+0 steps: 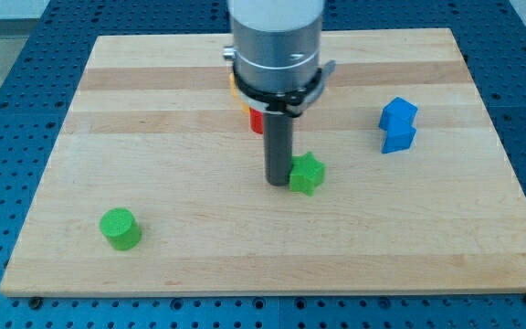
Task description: Point your arm at group of blocks
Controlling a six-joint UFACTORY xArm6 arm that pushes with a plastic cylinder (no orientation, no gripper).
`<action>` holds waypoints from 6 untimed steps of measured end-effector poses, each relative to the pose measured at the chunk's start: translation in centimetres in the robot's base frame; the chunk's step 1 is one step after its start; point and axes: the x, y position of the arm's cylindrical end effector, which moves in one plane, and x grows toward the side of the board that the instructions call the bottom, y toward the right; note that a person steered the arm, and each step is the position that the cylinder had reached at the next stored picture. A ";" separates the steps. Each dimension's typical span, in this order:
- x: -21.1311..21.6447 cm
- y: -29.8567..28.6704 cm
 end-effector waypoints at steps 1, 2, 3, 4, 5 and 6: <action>0.0 3.5; 0.0 8.1; -0.1 10.0; 1.1 8.9; 5.5 7.9; 6.6 10.7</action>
